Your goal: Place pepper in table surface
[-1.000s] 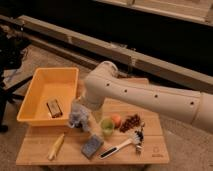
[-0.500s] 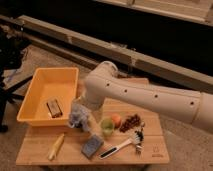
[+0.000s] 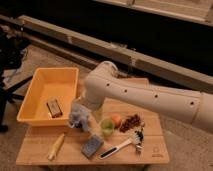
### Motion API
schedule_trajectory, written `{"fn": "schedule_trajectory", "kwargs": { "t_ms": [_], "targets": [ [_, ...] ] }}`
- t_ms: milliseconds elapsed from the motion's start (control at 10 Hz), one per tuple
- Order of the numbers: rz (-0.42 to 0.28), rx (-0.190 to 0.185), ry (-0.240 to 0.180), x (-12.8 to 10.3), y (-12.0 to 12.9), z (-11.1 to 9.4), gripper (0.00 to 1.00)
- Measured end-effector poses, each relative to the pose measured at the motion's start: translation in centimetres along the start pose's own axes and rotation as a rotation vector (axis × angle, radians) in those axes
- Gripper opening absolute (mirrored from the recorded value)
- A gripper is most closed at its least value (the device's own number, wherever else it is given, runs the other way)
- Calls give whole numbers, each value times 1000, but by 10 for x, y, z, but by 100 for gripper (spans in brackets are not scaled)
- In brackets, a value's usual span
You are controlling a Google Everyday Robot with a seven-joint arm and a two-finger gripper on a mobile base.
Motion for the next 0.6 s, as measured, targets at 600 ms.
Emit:
{"fn": "schedule_trajectory", "kwargs": {
  "t_ms": [600],
  "targets": [
    [128, -31, 34, 59, 56, -6, 80]
  ]
}}
